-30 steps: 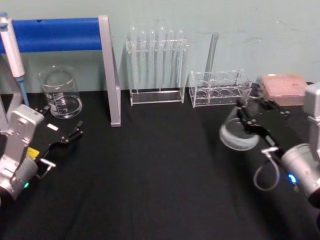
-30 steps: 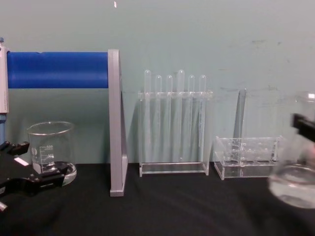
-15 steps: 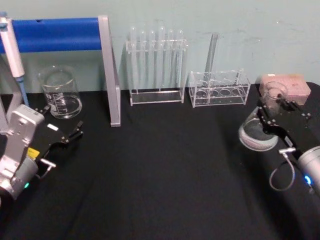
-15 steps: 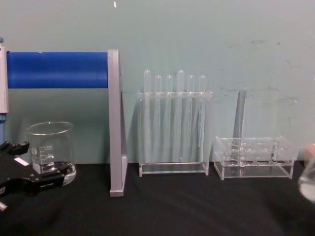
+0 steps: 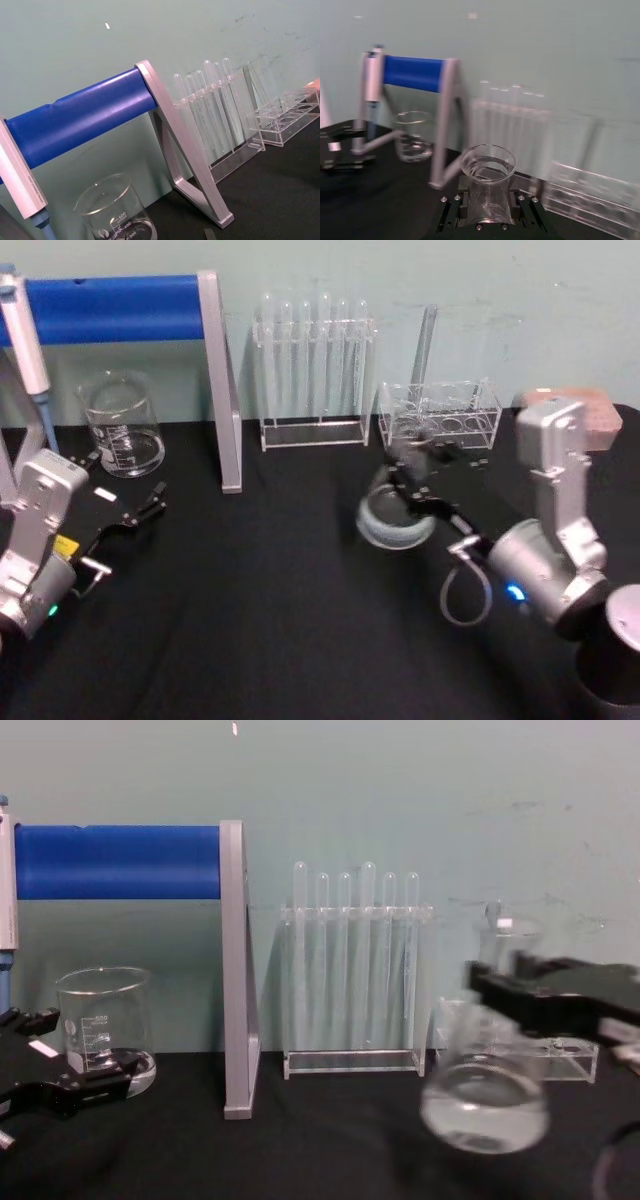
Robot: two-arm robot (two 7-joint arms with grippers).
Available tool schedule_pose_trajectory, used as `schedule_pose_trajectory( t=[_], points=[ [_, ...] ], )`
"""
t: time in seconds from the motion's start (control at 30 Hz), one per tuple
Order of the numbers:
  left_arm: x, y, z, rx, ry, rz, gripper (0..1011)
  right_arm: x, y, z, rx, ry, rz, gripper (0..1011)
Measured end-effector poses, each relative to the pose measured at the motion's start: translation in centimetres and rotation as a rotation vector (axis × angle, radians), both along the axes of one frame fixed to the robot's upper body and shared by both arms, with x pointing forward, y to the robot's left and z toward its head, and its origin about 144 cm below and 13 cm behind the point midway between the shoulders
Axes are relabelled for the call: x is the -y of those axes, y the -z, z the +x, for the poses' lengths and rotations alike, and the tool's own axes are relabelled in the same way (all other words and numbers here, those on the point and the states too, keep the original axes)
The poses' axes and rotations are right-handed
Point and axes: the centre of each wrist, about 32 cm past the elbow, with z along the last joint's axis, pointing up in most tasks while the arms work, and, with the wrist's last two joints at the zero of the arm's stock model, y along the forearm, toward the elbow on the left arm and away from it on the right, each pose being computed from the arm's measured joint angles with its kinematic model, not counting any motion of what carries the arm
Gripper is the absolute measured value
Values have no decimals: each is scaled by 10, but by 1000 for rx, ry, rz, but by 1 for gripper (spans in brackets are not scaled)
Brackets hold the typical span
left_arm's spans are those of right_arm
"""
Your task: Grasp the erlenmeyer flask with one hand, shake it three times, then place it back.
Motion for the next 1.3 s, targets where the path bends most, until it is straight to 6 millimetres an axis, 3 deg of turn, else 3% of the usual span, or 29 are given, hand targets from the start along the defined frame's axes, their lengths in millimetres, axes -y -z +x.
schedule_pose_trajectory(
  t=[0.17, 0.47, 0.67, 1.1, 1.3],
  points=[
    [0, 0, 0, 0, 0, 0, 1001, -20, 0, 7, -4, -109, 3, 448],
    [0, 0, 0, 0, 0, 0, 1001, -29, 0, 10, -2, -157, 14, 449],
    [0, 0, 0, 0, 0, 0, 1001, -17, -1, 7, 3, -85, 21, 448],
    [0, 0, 0, 0, 0, 0, 1001, 38, -4, -13, 21, 222, 21, 449],
    [0, 0, 0, 0, 0, 0, 1001, 55, -4, -21, 21, 311, 14, 449]
  ],
)
